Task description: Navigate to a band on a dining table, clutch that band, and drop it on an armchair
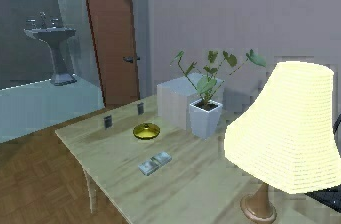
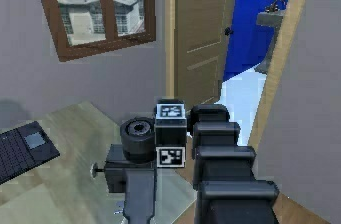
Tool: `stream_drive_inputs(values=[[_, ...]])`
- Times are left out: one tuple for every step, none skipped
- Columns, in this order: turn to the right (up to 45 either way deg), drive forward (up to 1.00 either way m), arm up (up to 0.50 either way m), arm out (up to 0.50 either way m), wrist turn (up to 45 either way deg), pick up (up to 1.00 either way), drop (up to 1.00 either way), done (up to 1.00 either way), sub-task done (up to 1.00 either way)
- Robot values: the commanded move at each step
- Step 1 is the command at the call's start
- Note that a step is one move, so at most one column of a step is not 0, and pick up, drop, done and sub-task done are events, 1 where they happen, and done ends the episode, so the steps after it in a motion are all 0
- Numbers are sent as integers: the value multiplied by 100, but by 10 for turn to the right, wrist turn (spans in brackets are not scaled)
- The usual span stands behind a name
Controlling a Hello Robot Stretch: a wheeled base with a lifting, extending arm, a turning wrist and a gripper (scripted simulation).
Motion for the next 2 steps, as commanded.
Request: stream_drive_inputs(values=[[0, 0, 0, 0, 450, 0, 0, 0, 0], [0, 0, 0, 0, 450, 0, 0, 0, 0]])
